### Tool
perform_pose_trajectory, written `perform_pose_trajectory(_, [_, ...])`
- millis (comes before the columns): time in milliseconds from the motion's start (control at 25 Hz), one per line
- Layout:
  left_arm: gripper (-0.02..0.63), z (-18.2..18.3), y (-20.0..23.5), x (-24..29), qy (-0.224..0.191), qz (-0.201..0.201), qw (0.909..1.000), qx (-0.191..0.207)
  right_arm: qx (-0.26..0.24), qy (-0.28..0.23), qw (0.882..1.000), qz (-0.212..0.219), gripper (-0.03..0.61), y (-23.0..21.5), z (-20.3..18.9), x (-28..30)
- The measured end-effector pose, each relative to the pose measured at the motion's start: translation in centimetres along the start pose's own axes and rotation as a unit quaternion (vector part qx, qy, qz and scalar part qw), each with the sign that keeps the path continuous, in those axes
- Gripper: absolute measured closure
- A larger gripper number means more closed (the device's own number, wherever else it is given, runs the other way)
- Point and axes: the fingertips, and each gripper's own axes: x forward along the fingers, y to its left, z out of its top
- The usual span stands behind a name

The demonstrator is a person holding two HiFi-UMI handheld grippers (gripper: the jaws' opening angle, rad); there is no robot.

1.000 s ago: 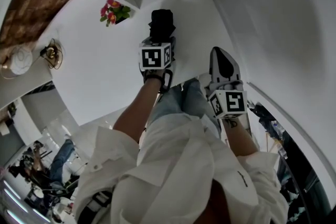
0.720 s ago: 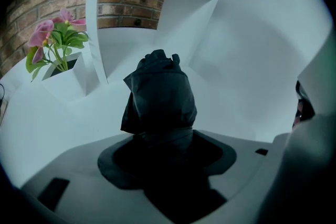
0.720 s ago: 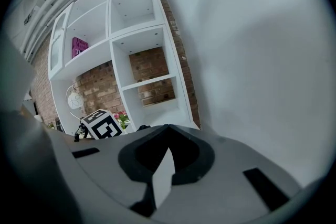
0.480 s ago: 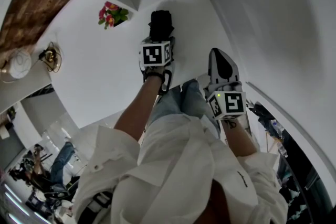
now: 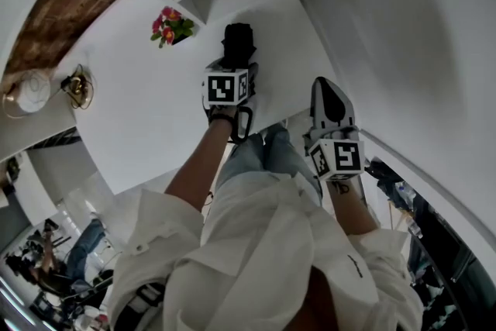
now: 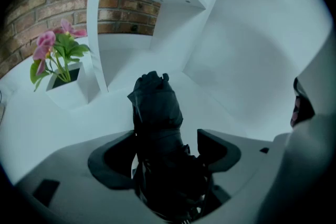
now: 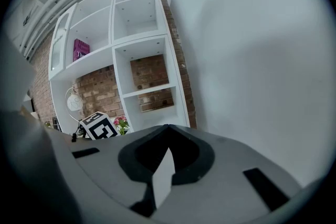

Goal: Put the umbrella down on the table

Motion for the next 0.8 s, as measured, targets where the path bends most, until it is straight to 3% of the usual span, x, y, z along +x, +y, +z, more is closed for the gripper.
perform_pose_trajectory(240, [0.255, 2.2, -0.6, -6.6, -0.072, -0.011, 0.9970, 0.028, -0.011, -0.027, 1.000, -0.008, 0.560, 0.4, 2.8, -2.5])
perform_pose_trajectory(440, [0.255, 4.9, -2.3, -14.5, -0.155, -0.023, 0.9854, 0.067, -0.026, -0.059, 0.998, -0.021, 0.560, -0.1, 6.4, -5.6])
perform_pose_trajectory(640, [0.262, 7.4, -4.5, -22.3, -0.257, -0.027, 0.9596, 0.111, -0.042, -0.100, 0.993, -0.039, 0.560, -1.0, 10.7, -8.5])
perform_pose_trajectory(720, [0.363, 8.8, -5.1, -25.7, -0.311, -0.019, 0.9421, 0.125, -0.051, -0.118, 0.991, -0.046, 0.560, -1.3, 12.6, -9.6])
perform_pose_trajectory(800, [0.387, 9.8, -5.6, -28.9, -0.356, -0.012, 0.9255, 0.130, -0.060, -0.135, 0.988, -0.053, 0.560, -1.7, 14.3, -11.2])
